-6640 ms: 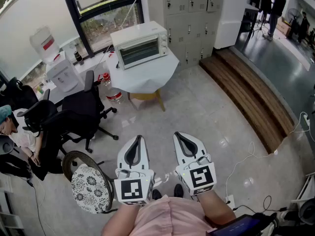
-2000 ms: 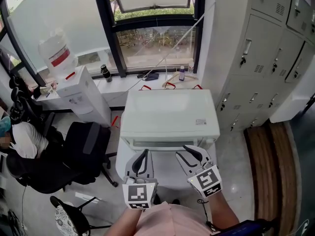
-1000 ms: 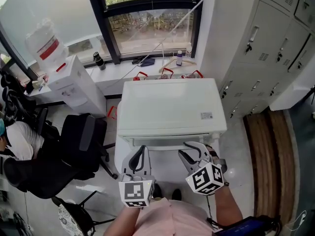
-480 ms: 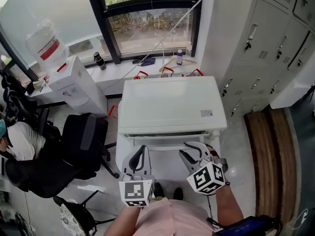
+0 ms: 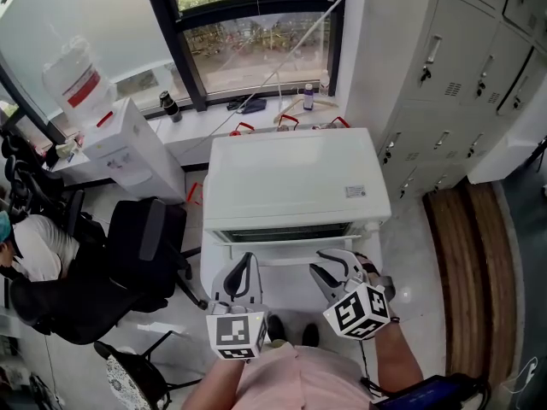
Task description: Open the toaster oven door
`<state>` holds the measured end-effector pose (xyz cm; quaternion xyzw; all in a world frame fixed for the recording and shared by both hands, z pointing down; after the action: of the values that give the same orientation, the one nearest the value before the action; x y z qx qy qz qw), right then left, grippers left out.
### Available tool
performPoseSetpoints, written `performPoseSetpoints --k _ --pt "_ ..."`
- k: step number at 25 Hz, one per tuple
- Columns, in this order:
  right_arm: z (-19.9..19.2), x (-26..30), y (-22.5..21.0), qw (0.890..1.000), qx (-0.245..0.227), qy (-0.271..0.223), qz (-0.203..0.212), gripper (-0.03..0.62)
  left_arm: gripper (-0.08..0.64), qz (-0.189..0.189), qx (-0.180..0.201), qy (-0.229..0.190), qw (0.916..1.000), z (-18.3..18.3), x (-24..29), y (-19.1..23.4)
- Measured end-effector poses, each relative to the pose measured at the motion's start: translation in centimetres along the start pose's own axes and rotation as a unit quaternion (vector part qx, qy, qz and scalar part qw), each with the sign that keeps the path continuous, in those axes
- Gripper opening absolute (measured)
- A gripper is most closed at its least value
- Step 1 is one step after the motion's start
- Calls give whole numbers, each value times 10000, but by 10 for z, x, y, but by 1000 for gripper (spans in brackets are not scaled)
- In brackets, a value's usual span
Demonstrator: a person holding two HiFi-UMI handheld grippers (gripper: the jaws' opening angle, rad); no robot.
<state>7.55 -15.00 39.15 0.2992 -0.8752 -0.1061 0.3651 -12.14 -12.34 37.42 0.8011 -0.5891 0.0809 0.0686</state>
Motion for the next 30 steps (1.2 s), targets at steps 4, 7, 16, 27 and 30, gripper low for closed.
performPoseSetpoints --k 4,7,16,27,30 --pt "-2 -2 4 10000 -20 16 41 114 14 -9 -3 75 10000 -2 -3 -3" --pt "-4 -4 8 10000 -35 32 61 112 14 -21 22 42 10000 -2 -4 -5" --pt "-7 -10 17 9999 -80 80 119 109 14 2 58 50 10000 -4 -12 -9" --pt "-15 -15 34 9995 -125 171 225 104 14 -20 31 134 9999 -10 -21 -15" --pt "-17 -16 39 9994 -136 200 253 103 14 -13 59 101 9999 -9 -25 -17"
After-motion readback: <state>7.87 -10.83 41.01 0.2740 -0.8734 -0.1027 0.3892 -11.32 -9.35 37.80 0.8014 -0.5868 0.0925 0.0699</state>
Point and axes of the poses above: the fingertips, and each gripper's own axes: x forward along the fingers, y to its left, z out of its top, the point moved 9 cm from there along -x, backward along the fingers, and after that the axes turned 2 degrees about -z, right-handed, at the moved point
